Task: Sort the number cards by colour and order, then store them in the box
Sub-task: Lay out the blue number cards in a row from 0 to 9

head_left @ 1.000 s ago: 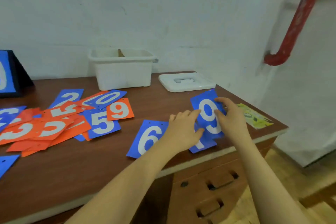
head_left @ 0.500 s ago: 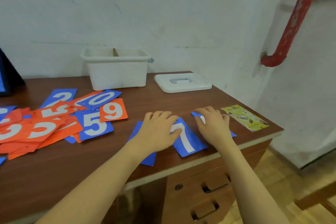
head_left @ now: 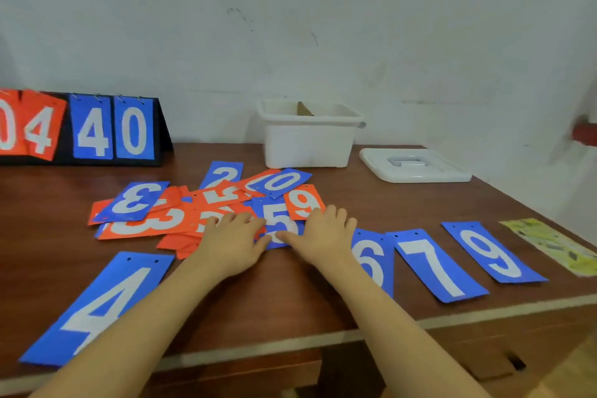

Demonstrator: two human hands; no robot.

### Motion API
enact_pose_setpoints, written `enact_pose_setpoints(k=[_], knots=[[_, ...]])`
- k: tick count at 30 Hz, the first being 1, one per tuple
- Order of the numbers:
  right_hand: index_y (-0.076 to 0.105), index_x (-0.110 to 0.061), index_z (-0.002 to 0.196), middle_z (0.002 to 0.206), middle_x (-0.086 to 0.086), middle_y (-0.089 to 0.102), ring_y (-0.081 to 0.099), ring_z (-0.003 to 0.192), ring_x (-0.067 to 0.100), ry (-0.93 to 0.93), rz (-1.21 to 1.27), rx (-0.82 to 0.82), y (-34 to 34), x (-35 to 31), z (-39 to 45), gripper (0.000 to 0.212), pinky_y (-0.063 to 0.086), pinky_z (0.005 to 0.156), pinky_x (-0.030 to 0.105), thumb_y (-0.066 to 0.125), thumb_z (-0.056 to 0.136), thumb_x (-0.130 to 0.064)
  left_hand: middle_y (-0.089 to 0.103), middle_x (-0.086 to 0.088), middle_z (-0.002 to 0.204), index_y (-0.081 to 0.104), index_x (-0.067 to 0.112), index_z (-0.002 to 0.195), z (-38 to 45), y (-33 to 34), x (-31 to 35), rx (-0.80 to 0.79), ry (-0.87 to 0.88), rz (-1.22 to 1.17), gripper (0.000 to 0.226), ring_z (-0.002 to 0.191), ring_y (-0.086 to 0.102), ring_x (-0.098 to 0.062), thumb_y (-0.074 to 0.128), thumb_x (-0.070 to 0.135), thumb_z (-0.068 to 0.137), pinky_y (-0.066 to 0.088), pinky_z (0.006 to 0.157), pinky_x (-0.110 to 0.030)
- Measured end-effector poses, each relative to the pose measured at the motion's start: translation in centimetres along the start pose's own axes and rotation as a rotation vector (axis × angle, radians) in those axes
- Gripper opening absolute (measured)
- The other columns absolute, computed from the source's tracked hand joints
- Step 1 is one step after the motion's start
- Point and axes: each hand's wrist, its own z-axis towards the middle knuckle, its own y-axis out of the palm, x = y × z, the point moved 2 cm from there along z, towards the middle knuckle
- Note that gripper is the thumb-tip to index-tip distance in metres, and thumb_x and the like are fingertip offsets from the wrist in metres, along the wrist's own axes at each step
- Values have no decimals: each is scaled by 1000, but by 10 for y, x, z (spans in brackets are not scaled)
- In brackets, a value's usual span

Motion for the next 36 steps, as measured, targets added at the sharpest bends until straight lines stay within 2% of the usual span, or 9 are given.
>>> enact_pose_setpoints(k=[5,9,12,14,17,20,25,30,36], knots=[[46,-11,123,133,12,42,38,123,29,107,113,-85,2,-17,6,62,28,103,39,61,81,-55,22,5,153,27,33,142,-3,1,-16,-54,18,-55,52,140,21,-18,28,53,94,17,109,-45],[35,-19,98,102,3,60,54,107,26,41,384,104,-1,-17,4,21,23,89,32,55,90,-17,26,5,151,27,30,141,-4,3,-19,-1,45,-76,52,138,25,-19,31,51,94,18,108,-42],[35,-22,97,94,-2,58,55,103,26,-12,581,256,-10,-12,-2,22,21,76,25,52,91,-11,26,1,152,19,27,145,-4,-2,-21,53,0,-208,56,138,25,-22,28,50,94,16,110,-42],[39,-22,101,98,-2,59,58,100,25,-55,779,351,-19,-10,-7,24,38,76,26,55,89,-9,28,-1,151,14,28,146,-5,-7,-20,122,-26,-310,59,137,28,-26,29,52,94,17,110,-43],[42,-23,104,100,4,64,67,88,15,-91,1120,350,-30,-15,-17,30,52,59,18,61,87,-8,42,1,142,17,28,144,-12,-20,-14,249,-2,-690,61,124,47,-20,41,49,92,36,103,-35],[44,-20,107,91,2,66,69,84,16,-106,1251,283,-34,-28,-23,33,57,64,30,65,85,-7,57,7,111,33,25,136,-17,-36,-15,390,-56,-1173,56,90,61,-1,59,35,87,50,69,-12],[46,-16,116,84,-1,64,64,84,17,-74,1041,246,-30,-51,-3,36,52,79,39,65,86,-23,59,1,90,53,15,123,-9,-49,-42,583,-177,-1117,41,83,62,-18,65,12,84,55,75,-40],[55,-19,121,122,0,61,53,114,21,-69,451,51,-9,-52,64,31,27,103,38,42,96,-33,58,-14,113,56,10,124,16,-49,-73,588,-176,-871,37,81,50,-12,55,7,88,40,75,-18],[29,-25,144,153,-2,29,28,140,19,-254,89,-202,31,-64,100,48,9,113,48,28,100,-41,54,-9,117,52,13,128,32,-42,-98,536,-208,-748,37,87,47,-9,50,10,92,36,66,-4]])
